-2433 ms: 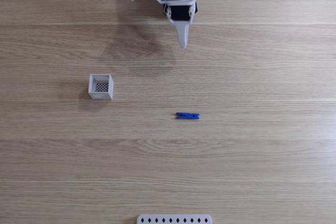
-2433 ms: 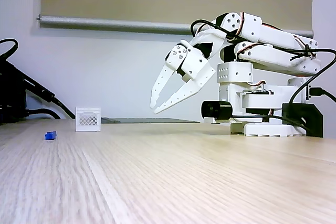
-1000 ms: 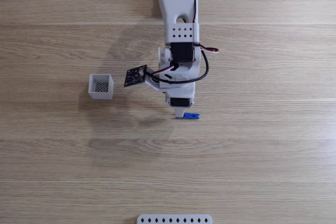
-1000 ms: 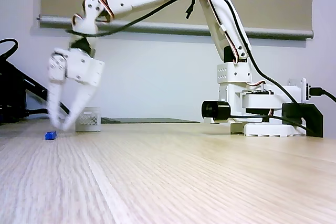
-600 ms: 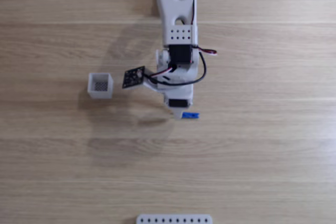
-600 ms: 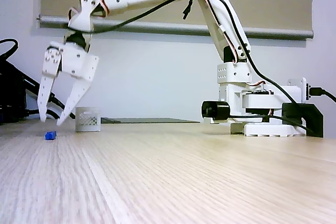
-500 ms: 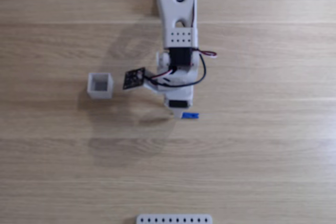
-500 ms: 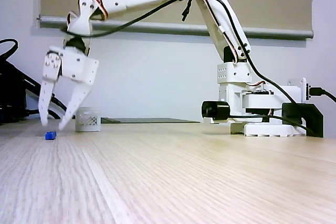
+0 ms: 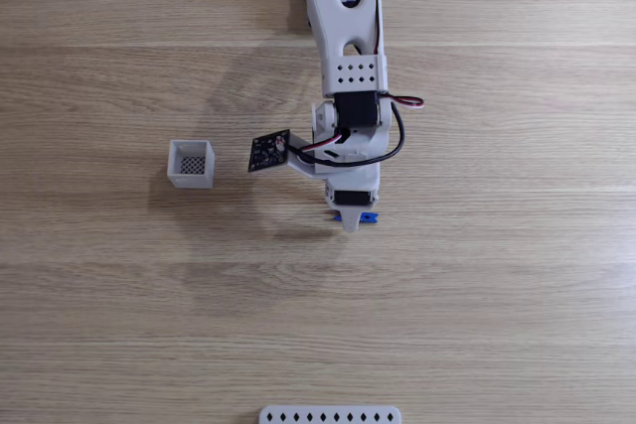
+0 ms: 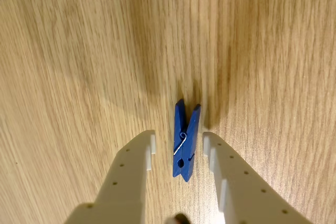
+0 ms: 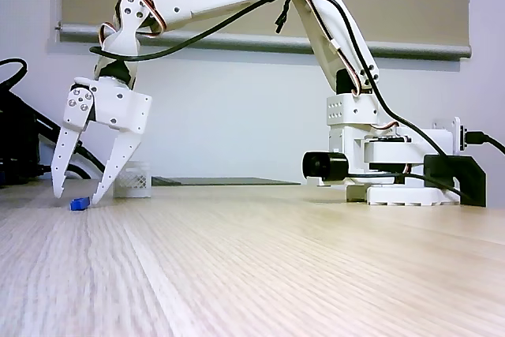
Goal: Grasp a peg and put it in the crate.
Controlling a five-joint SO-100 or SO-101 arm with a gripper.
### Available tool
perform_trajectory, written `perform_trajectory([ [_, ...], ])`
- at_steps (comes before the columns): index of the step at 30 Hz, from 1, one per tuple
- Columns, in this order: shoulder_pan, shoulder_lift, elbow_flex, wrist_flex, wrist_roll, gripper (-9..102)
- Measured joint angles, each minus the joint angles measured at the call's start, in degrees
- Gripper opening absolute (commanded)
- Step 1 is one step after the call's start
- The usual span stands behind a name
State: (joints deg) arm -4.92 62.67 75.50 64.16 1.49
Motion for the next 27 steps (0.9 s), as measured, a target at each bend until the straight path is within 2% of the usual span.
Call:
perform_trajectory([
  [9,-0.62,-2.72,-2.72,-0.09,0.09,12],
  [14,-0.70,-2.72,-2.72,-0.09,0.09,-3],
  [17,-0.70,-2.72,-2.72,-0.09,0.09,0],
  [27,-0.79,-1.58,-1.67,-0.62,-2.99,-1],
])
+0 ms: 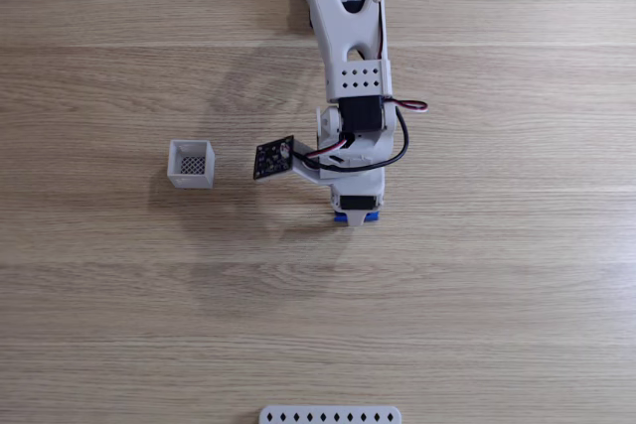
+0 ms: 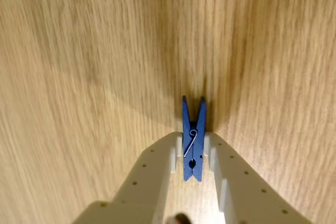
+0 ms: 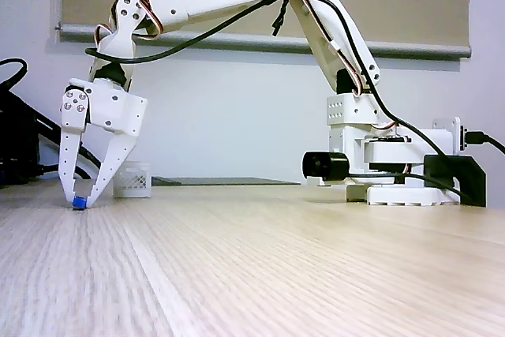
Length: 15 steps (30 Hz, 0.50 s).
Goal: Grasp a peg and put it in the crate.
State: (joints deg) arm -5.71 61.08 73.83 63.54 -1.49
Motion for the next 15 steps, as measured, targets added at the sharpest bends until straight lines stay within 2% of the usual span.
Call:
perform_trajectory([
  [4,-0.09,5.36,6.77,-6.68,-7.82,-1],
  [7,0.70,12.04,15.12,-15.73,-15.82,-1],
  [15,11.16,34.72,44.12,-49.31,-41.75,-1],
])
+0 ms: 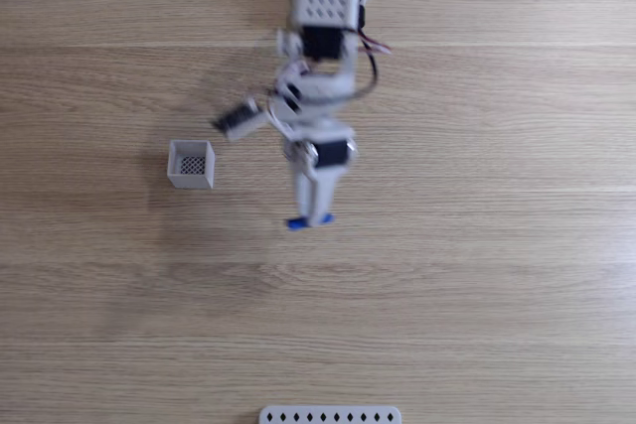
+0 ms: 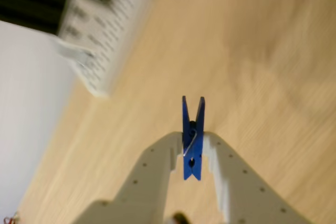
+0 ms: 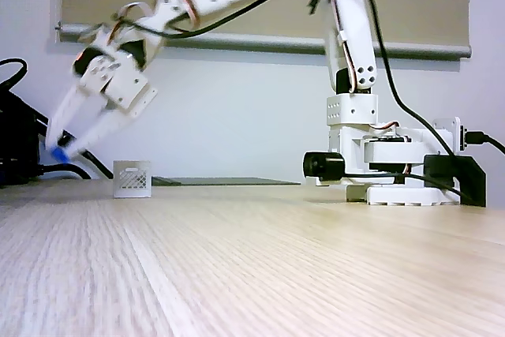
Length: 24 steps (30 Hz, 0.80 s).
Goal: Grasp a peg and put it in the crate.
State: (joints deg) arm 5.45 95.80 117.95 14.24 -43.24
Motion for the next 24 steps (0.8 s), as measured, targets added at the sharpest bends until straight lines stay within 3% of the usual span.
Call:
perform_trajectory([
  [11,18.72,7.65,27.42,-41.40,-37.27,-1],
  [17,23.73,-0.44,29.18,-55.63,-42.01,-1],
  [24,26.37,-9.49,29.18,-62.31,-43.07,-1],
])
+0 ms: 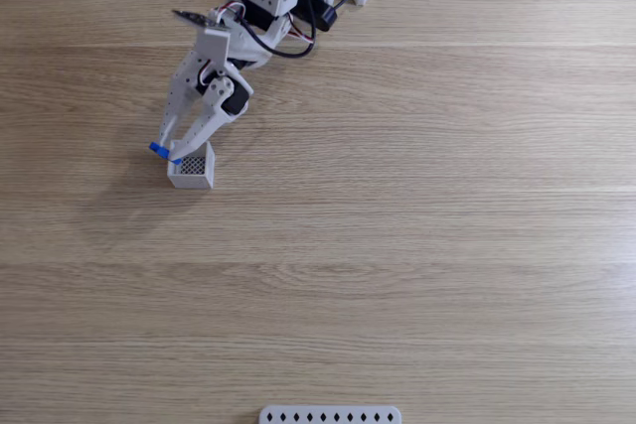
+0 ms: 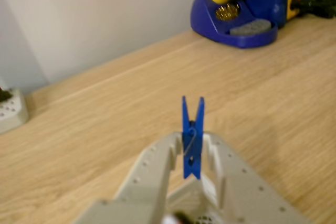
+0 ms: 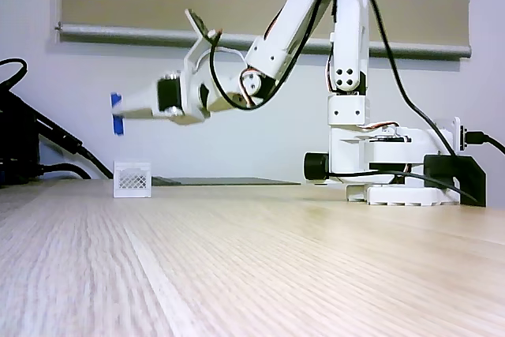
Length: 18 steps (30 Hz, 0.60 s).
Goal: Grasp a peg and put it in the crate.
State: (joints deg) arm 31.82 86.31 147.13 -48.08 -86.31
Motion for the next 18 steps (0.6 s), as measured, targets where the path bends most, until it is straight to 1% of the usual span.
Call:
perform_trajectory([
  [8,0.18,-2.90,0.35,-0.26,0.00,0],
  [10,0.18,-3.34,0.35,-0.26,0.00,4],
  [13,0.18,-4.22,0.35,-0.26,0.00,14],
  [15,0.18,-4.57,0.62,-0.26,0.00,19],
  [16,0.18,-4.57,1.05,-0.26,0.00,20],
  [18,0.18,-4.57,1.67,-0.26,-0.44,19],
])
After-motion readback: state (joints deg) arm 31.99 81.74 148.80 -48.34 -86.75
